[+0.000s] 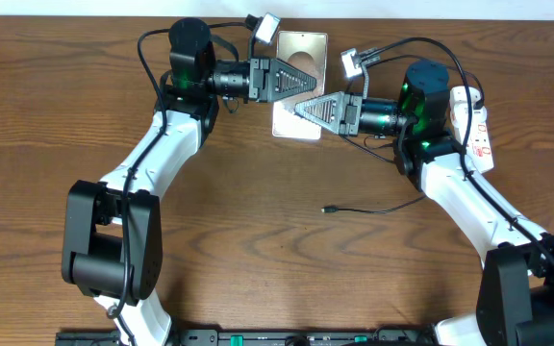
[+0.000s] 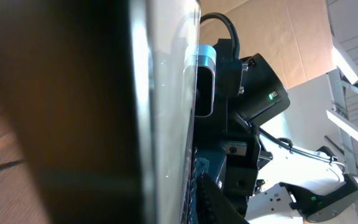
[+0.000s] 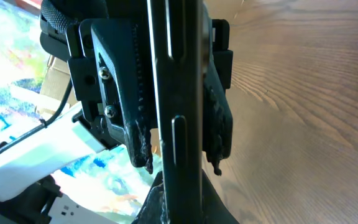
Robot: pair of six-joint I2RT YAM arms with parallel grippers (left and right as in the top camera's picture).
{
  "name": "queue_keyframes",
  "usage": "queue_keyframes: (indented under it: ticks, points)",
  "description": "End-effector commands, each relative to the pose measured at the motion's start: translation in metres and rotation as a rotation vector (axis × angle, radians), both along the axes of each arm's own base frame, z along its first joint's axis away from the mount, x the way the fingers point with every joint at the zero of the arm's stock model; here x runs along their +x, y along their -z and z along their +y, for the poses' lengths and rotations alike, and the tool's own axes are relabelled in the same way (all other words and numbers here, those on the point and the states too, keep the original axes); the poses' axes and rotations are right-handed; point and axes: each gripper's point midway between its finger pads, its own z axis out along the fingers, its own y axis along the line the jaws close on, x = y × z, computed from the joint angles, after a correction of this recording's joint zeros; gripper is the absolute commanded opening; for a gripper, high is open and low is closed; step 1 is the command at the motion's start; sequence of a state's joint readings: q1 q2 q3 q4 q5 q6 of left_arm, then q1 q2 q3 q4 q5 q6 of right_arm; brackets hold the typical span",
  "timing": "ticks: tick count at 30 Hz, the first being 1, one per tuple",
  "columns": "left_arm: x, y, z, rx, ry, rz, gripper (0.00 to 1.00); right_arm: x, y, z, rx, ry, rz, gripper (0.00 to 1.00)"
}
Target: Plug charger to phone and switch on socket
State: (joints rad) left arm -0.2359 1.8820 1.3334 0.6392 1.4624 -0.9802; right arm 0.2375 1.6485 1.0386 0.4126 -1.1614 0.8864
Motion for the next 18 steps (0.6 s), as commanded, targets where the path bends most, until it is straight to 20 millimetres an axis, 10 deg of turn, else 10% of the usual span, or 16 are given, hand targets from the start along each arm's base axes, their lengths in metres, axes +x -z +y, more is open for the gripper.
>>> queue_keyframes:
  ticks: [1,18]
  points:
    - [-0.016,-0.033,0.000,-0.024,0.045,-0.113,0.14,0.011,0.023,-0.007,-0.024,0.060,0.092,0.01]
    - [-0.008,-0.023,0.011,-0.016,0.020,-0.156,0.07,0.003,0.020,-0.013,-0.042,-0.017,-0.127,0.72]
